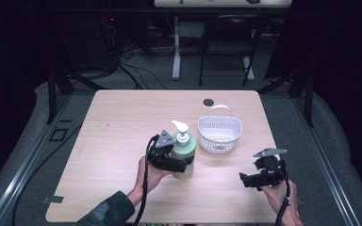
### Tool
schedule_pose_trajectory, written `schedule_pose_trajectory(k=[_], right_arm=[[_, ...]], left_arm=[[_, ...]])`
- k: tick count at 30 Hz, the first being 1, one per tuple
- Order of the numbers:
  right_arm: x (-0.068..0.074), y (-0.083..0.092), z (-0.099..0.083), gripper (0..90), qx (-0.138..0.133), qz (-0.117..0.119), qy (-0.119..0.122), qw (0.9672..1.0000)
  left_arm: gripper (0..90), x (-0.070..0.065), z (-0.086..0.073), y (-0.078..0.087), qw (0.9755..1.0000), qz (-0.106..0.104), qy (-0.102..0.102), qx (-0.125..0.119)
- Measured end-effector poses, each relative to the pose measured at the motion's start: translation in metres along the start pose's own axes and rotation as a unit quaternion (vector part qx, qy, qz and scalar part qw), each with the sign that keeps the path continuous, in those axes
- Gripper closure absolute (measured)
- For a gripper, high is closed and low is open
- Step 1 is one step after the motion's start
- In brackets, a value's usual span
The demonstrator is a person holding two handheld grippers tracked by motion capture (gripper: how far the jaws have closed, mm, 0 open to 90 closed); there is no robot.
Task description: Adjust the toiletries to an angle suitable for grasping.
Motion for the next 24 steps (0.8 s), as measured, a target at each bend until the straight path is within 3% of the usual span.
schedule_pose_trajectory(k=[24], right_arm=[[0.001,-0.002,0.000,0.0,0.004,0.004,0.003,1.0000]], left_arm=[[10.5,-0.013,0.005,-0.011,0.9996,-0.020,-0.017,0.005]])
Point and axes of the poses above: each handheld gripper's, and its own axes: y roughly backward along the jaws, z roughly out of its top, x roughly to its left, the point moved 1 cm from there along -y, roughly forward along the jaws, and after that the axes turned 1 degree about -z, right-handed, at the moved point
